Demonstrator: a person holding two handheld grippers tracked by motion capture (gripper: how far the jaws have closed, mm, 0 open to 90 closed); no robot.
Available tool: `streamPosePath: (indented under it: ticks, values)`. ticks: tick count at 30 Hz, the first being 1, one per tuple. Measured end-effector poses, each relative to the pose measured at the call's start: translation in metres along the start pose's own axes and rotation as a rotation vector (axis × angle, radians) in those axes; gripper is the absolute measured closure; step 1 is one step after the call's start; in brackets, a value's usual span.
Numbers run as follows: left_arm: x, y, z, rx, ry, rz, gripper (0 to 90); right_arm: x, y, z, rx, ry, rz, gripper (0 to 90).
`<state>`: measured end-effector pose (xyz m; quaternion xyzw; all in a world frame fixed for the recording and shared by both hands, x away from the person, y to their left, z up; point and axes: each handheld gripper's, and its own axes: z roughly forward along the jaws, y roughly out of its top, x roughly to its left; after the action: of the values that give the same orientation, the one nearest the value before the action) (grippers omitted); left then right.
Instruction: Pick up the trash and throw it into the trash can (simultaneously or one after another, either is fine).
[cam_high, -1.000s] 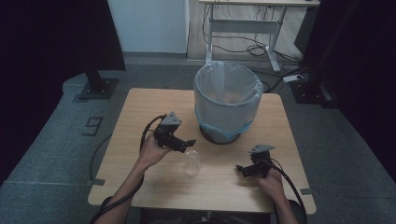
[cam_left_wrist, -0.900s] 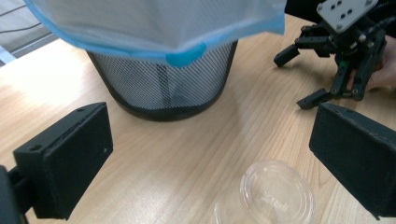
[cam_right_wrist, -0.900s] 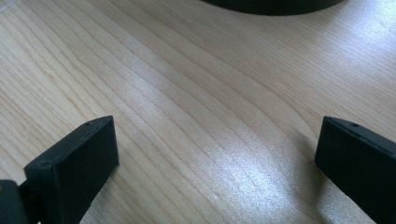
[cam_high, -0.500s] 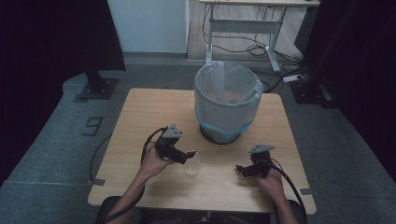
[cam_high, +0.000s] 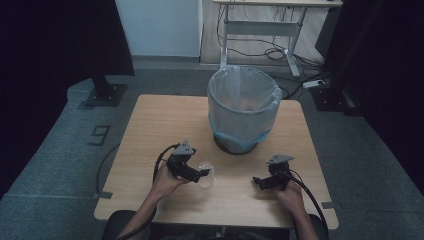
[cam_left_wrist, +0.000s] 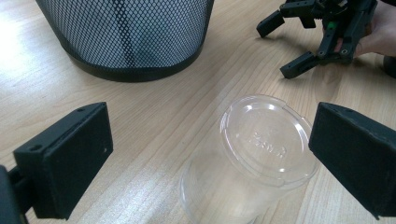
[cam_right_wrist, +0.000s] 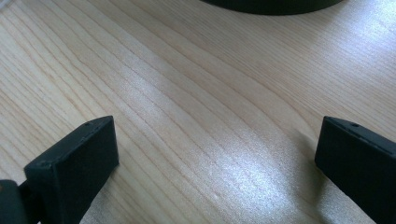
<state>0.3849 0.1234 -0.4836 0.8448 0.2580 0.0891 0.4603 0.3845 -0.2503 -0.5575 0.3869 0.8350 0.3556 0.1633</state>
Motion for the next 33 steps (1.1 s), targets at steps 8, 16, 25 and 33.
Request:
streamPosePath:
  ticks: [8,16,25,33]
  values:
    - [-0.007,0.002,0.000,0.009,-0.017,0.018,0.0,0.000,0.000,0.000,0.000,0.000,0.000,0.0]
    - [-0.013,-0.008,0.017,0.064,-0.006,0.044,0.0,0.000,0.000,0.000,0.000,0.000,0.000,0.0]
    - [-0.017,-0.017,0.031,0.110,0.014,0.076,0.0,0.000,0.000,0.000,0.000,0.000,0.000,0.0]
    - [-0.017,-0.028,0.044,0.156,0.020,0.088,0.6,0.000,0.000,0.000,0.000,0.000,0.000,0.0]
